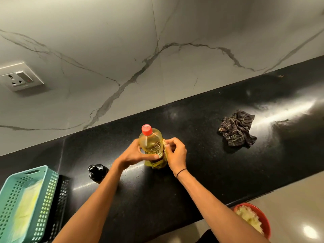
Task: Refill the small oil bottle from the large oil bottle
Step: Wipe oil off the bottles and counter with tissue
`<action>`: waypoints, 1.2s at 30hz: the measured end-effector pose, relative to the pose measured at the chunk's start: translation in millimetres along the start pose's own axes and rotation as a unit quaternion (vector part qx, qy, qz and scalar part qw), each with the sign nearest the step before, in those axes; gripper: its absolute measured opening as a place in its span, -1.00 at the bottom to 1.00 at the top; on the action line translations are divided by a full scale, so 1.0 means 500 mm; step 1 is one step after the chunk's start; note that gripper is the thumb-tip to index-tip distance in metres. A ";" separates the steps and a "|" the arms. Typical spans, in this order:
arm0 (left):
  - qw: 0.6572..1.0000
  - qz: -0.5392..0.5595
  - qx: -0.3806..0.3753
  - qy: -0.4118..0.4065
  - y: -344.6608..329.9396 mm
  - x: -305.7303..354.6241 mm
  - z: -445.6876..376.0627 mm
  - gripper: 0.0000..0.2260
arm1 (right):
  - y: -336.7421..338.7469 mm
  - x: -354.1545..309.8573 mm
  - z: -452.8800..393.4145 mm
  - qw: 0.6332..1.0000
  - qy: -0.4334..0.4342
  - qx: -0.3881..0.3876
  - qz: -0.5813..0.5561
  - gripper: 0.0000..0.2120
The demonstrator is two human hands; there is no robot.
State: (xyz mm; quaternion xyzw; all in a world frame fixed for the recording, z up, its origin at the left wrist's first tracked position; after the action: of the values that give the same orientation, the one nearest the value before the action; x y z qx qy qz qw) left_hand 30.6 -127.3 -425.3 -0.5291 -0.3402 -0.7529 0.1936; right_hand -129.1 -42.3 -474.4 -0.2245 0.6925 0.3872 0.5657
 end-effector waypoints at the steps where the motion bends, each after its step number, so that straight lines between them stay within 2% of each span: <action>1: 1.000 0.009 0.011 0.000 0.008 0.003 -0.006 -0.37 | 0.003 0.005 0.012 1.000 0.001 0.009 0.003 -0.92; 3: 1.000 0.008 0.015 -0.006 0.006 0.012 -0.019 -0.29 | 0.008 0.009 0.047 0.999 0.020 0.040 0.007 -0.94; 5: 0.999 0.008 0.031 -0.004 -0.012 0.016 -0.024 -0.30 | 0.006 -0.003 0.088 0.997 0.052 0.064 0.004 -0.93; 9: 0.986 0.083 0.145 -0.005 -0.049 0.013 -0.007 -0.38 | 0.001 -0.033 0.129 0.993 0.079 0.083 0.005 -0.80; 12: 0.963 0.107 0.247 -0.006 -0.088 0.017 0.015 -0.35 | 0.011 -0.037 0.127 0.992 0.060 0.112 0.005 -0.84; 14: 0.953 0.115 0.280 -0.017 -0.105 0.015 0.025 -0.28 | 0.014 -0.036 0.127 0.991 0.052 0.124 0.003 -0.87; 17: 0.971 0.074 0.226 -0.029 -0.100 -0.006 0.037 -0.25 | 0.011 -0.026 0.129 0.992 0.017 0.123 -0.023 -0.90; 20: 0.989 -0.015 0.145 -0.029 -0.064 -0.025 0.052 -0.34 | 0.005 -0.023 0.123 0.993 -0.011 0.115 -0.028 -0.89; 23: 0.990 -0.060 0.115 -0.047 -0.019 -0.013 0.052 -0.45 | 0.003 -0.034 0.110 0.993 -0.008 0.119 -0.025 -0.92; 26: 0.990 -0.060 0.113 -0.050 0.003 0.007 0.042 -0.40 | 0.003 -0.043 0.111 0.992 0.010 0.121 -0.019 -0.95; 31: 0.988 -0.076 0.129 -0.044 -0.002 0.016 0.011 -0.22 | -0.020 -0.037 0.161 0.995 0.035 0.097 -0.003 -0.86; 36: 0.978 -0.034 0.203 -0.027 -0.028 -0.005 0.012 -0.41 | -0.037 -0.028 0.182 0.993 0.060 0.093 0.035 -0.86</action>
State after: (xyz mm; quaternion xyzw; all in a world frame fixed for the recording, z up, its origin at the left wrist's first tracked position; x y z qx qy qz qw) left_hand 26.5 -113.7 -430.6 -0.4876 -0.5084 -0.6597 0.2621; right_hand -56.2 16.7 -471.8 -0.1690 0.7659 0.3266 0.5274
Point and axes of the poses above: each hand's wrist, its own z-axis away from the middle knuckle, its own y-axis out of the back of the hand, x = y × z, the point moved 4 cm from there along -z, towards the middle knuckle, and after that the axes turned 6 degrees about z, right-handed, at the moved point
